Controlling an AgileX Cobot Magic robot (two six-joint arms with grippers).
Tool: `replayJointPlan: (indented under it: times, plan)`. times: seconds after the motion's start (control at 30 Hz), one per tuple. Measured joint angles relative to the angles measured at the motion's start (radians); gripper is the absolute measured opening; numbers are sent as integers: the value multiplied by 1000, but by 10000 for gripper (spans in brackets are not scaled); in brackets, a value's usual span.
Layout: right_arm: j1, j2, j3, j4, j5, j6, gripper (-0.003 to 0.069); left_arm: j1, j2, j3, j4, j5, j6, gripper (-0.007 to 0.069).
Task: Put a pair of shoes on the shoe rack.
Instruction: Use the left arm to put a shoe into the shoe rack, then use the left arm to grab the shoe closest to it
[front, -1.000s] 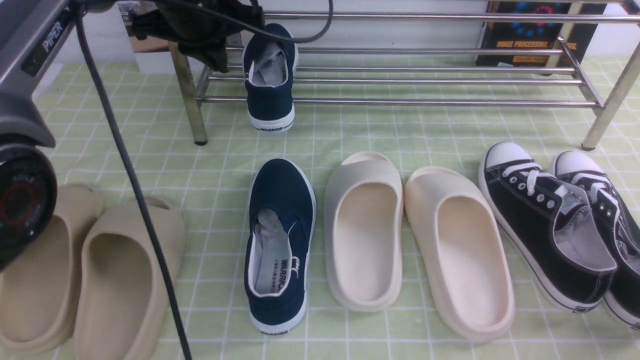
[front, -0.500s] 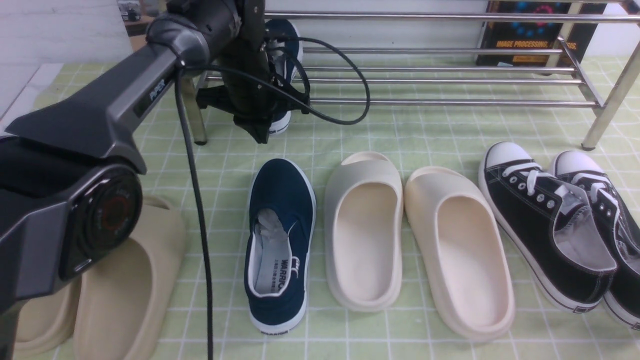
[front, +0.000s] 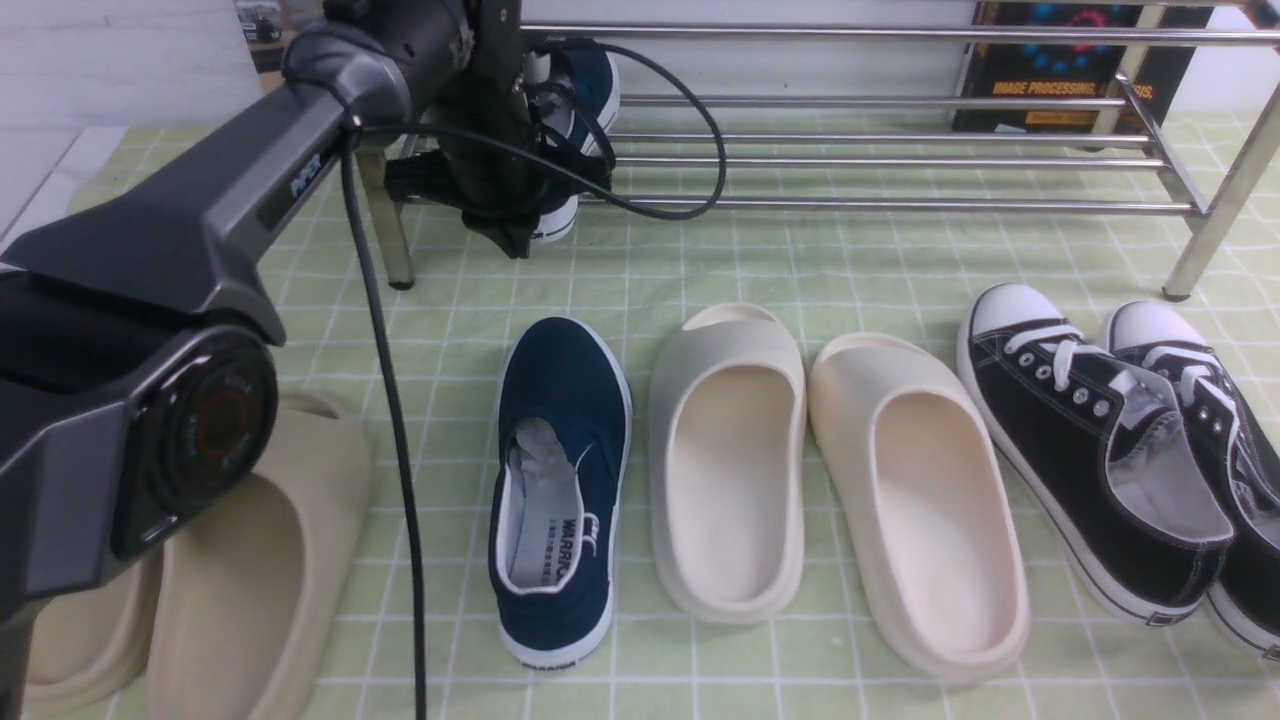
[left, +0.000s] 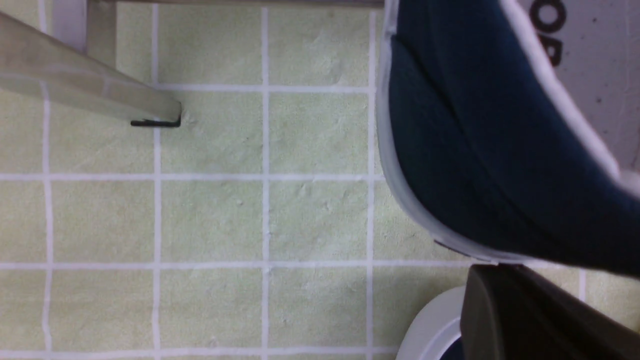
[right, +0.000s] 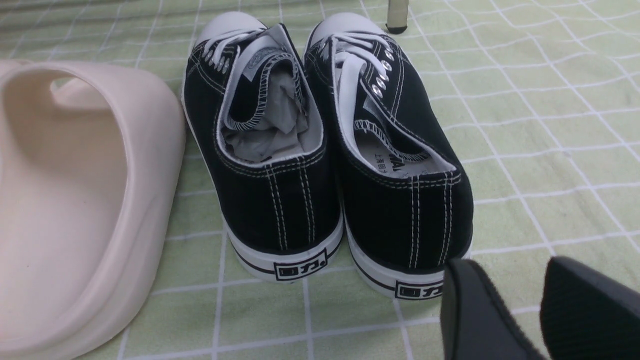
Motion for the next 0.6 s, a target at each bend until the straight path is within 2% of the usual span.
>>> replayJointPlan:
  times: [0.17, 0.37, 0.6]
  plan:
    - [0, 0, 0, 0, 0, 0, 245, 0, -3, 0, 7, 18, 5, -13]
    - [0, 0, 0, 0, 0, 0, 245, 0, -91, 0, 9, 89, 67, -13]
    - [0, 0, 0, 0, 0, 0, 246, 0, -376, 0, -26, 102, 112, -13]
